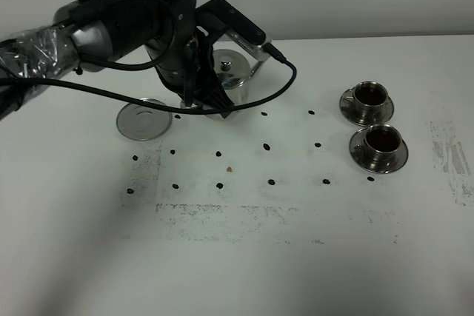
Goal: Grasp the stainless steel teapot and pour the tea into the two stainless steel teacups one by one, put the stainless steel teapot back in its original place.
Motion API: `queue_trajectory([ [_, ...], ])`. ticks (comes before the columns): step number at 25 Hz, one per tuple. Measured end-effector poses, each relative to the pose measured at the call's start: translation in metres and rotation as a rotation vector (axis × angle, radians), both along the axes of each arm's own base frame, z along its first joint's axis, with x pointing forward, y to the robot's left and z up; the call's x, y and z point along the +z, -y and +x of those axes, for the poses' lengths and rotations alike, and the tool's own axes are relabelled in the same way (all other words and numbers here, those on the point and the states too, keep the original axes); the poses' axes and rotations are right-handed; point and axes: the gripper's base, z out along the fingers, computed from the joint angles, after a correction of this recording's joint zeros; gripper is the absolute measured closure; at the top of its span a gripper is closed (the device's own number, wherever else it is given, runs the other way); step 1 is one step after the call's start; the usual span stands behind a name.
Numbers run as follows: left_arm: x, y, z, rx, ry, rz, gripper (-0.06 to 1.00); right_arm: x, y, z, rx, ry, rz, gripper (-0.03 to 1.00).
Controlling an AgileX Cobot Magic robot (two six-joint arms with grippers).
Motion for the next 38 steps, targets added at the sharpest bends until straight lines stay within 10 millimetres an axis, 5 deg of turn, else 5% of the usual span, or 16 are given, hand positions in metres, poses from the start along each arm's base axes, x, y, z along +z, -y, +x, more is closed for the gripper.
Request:
queue_trajectory([
  [18, -0.027, -0.119, -0.011, 0.255, 0.039, -0.05, 0.78, 0.0, 0.0, 0.0, 0.0, 0.0, 0.001, 0.57],
  [38, -0.068, -0.122, 0.004, 0.294, 0.021, -0.07, 0.78, 0.0, 0.0, 0.0, 0.001, 0.0, 0.0, 0.57],
])
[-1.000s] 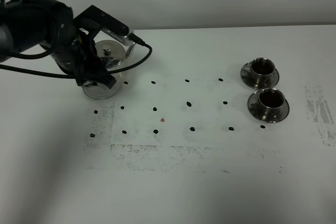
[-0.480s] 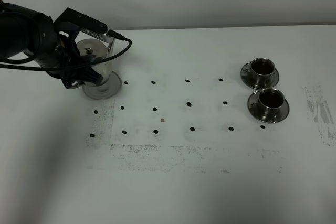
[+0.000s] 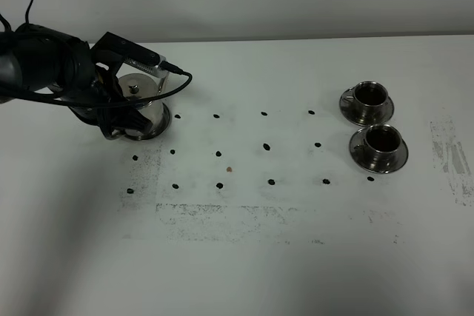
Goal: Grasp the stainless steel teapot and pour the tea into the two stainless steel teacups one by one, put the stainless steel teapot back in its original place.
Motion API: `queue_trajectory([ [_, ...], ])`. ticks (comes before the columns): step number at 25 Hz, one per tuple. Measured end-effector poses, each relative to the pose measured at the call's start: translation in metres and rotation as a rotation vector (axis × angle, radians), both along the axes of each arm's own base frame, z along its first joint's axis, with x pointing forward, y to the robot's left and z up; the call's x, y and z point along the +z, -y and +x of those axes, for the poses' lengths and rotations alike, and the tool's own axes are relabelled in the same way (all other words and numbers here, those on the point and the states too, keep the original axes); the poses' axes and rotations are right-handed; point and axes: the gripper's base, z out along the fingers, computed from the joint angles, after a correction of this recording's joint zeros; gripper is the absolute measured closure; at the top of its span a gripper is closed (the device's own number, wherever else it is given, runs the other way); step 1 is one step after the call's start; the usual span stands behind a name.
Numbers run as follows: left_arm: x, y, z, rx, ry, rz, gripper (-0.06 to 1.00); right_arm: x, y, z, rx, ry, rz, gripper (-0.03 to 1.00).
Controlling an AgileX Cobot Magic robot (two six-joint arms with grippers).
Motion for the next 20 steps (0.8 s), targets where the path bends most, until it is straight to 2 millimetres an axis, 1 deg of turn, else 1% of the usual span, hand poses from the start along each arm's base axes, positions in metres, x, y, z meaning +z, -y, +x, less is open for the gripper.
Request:
queue_trajectory([
  [13, 0.0006, 0.0006, 0.0013, 0.032, 0.016, -0.02, 0.78, 0.0, 0.0, 0.0, 0.0, 0.0, 0.001, 0.57],
  [20, -0.0001, -0.0001, -0.0003, 0.039, -0.004, -0.014, 0.78, 0.0, 0.0, 0.0, 0.0, 0.0, 0.0, 0.57],
])
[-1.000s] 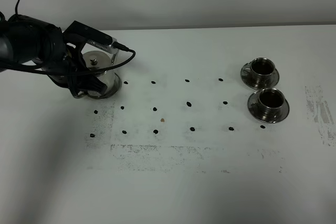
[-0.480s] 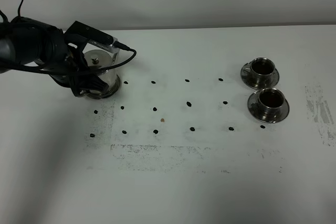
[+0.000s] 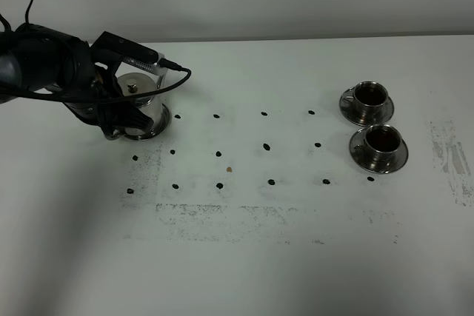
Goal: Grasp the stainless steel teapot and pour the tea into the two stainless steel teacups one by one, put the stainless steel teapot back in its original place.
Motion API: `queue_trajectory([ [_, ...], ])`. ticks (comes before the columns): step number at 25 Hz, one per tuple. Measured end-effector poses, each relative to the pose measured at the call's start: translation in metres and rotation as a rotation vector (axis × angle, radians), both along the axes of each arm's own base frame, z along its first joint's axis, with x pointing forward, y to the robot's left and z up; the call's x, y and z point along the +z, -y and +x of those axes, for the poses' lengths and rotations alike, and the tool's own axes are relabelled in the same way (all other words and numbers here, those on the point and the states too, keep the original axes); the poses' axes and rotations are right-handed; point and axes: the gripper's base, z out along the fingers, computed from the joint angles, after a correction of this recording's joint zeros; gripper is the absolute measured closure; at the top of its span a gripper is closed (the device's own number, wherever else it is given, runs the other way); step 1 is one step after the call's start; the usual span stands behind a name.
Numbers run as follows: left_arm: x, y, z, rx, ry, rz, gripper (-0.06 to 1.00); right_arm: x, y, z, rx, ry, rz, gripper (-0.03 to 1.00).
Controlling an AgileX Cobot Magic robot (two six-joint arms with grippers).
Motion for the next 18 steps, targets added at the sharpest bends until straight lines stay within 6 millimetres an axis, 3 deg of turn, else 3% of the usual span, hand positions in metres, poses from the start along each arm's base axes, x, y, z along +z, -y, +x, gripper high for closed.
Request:
queue_trajectory([
  [13, -0.001, 0.001, -0.001, 0.024, -0.017, -0.019, 0.54, 0.0, 0.0, 0.0, 0.0, 0.0, 0.001, 0.57],
  [18, 0.021, 0.004, -0.008, 0.038, 0.001, -0.05, 0.5, 0.0, 0.0, 0.0, 0.0, 0.0, 0.001, 0.57],
])
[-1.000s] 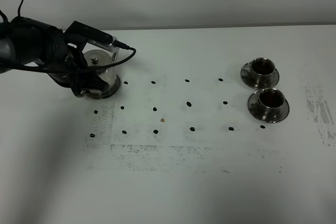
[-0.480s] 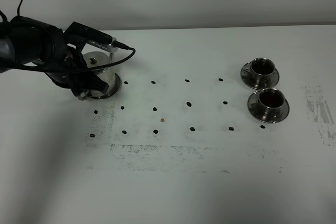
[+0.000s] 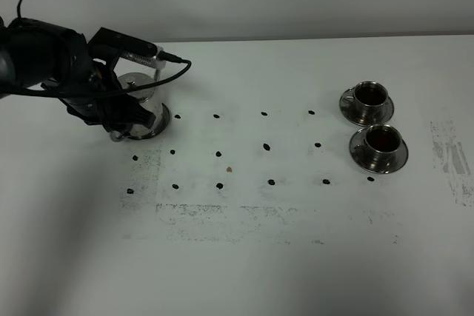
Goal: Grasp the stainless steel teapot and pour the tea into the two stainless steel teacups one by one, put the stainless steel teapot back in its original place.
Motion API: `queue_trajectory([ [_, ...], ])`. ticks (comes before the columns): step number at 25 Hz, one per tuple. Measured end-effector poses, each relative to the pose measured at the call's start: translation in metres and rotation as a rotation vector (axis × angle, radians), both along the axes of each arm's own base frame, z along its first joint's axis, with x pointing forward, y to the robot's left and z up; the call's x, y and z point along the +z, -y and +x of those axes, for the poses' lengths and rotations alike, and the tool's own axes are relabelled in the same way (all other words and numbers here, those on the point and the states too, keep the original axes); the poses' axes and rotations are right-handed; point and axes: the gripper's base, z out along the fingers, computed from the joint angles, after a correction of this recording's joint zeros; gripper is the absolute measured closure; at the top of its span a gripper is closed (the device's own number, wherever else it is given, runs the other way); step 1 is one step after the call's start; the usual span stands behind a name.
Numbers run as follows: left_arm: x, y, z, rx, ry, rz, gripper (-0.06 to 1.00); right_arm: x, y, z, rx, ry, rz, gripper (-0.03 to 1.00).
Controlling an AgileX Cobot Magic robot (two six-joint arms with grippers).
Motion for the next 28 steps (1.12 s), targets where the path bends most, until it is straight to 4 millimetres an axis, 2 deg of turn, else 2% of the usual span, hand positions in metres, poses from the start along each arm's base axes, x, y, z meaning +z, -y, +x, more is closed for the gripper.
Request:
queue_trajectory([
  [8, 0.061, 0.001, -0.023, -0.007, 0.071, -0.019, 0.5, 0.0, 0.0, 0.0, 0.0, 0.0, -0.001, 0.57],
  [10, 0.081, -0.004, -0.033, -0.01, 0.094, -0.002, 0.5, 0.0, 0.0, 0.0, 0.0, 0.0, -0.001, 0.57],
  [14, 0.134, -0.023, -0.058, -0.002, 0.224, 0.034, 0.5, 0.0, 0.0, 0.0, 0.0, 0.0, -0.001, 0.57],
  [16, 0.158, -0.039, -0.079, 0.028, 0.293, 0.045, 0.5, 0.0, 0.0, 0.0, 0.0, 0.0, 0.0, 0.57],
  [18, 0.171, -0.057, -0.102, 0.068, 0.338, 0.062, 0.5, 0.0, 0.0, 0.0, 0.0, 0.0, 0.0, 0.57],
  [21, 0.18, -0.089, -0.145, 0.159, 0.382, 0.088, 0.5, 0.0, 0.0, 0.0, 0.0, 0.0, 0.0, 0.57],
  [23, 0.176, -0.107, -0.174, 0.231, 0.384, 0.103, 0.5, 0.0, 0.0, 0.0, 0.0, 0.0, 0.0, 0.57],
  [26, 0.175, -0.123, -0.224, 0.329, 0.408, 0.123, 0.5, 0.0, 0.0, 0.0, 0.0, 0.0, 0.0, 0.57],
  [28, 0.175, -0.126, -0.257, 0.372, 0.434, 0.129, 0.5, 0.0, 0.0, 0.0, 0.0, 0.0, 0.0, 0.57],
])
